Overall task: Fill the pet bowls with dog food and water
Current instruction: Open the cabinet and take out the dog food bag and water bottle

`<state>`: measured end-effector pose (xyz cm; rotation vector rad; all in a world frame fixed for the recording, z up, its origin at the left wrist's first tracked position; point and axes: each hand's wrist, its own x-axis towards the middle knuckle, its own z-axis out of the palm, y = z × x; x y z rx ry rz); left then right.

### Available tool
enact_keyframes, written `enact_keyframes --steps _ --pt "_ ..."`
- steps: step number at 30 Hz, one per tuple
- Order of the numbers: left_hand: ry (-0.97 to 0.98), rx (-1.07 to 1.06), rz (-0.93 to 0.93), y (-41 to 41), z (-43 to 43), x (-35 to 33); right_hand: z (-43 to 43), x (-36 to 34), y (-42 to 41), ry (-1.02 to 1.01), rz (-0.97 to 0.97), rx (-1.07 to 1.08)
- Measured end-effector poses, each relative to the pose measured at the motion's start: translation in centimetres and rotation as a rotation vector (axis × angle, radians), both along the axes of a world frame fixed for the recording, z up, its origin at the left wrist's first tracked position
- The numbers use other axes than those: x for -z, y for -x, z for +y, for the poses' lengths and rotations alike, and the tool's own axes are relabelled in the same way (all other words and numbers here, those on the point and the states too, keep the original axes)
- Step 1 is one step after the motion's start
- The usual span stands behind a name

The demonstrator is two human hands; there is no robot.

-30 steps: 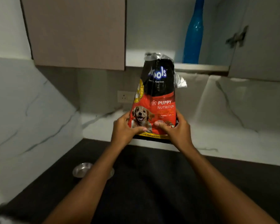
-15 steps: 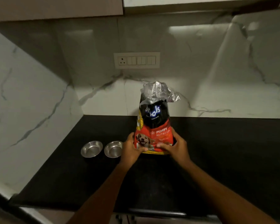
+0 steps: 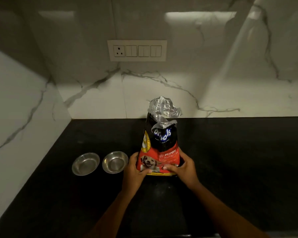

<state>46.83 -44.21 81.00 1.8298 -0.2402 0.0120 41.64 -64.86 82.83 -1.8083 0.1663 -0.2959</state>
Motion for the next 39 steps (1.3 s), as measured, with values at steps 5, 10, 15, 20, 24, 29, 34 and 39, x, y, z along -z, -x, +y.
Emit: enact_keyframes --steps 5,10,15,20,24,29,34,39 --pt "-0.037 0.012 -0.036 0.5 0.2 -0.1 -0.3 -0.4 0.4 -0.009 0.02 -0.093" --pt "-0.091 -0.014 -0.161 1.5 0.4 -1.4 -1.1 -2.1 0.9 -0.006 0.013 -0.105" --pt "0.074 -0.079 -0.44 1.2 -2.4 -9.5 -2.3 -7.0 -0.2 -0.035 -0.186 -0.05" --pt "0.197 -0.055 -0.619 0.1 -5.7 -18.7 -3.6 -15.0 -2.6 0.046 -0.476 0.015" --pt "0.2 0.002 -0.764 -1.1 -7.9 -26.0 -4.5 -22.7 -3.7 0.083 -0.659 0.027" --pt "0.243 0.118 -0.989 -2.1 -11.8 -38.0 -6.6 -33.5 -4.9 0.164 -0.931 0.061" --pt "0.259 0.071 -1.188 -2.9 -15.6 -48.4 -9.4 -43.8 -5.1 0.26 -1.118 0.135" --pt "0.145 0.122 -1.089 -6.3 -20.0 -54.0 -12.2 -51.7 -7.4 0.472 -1.058 0.27"
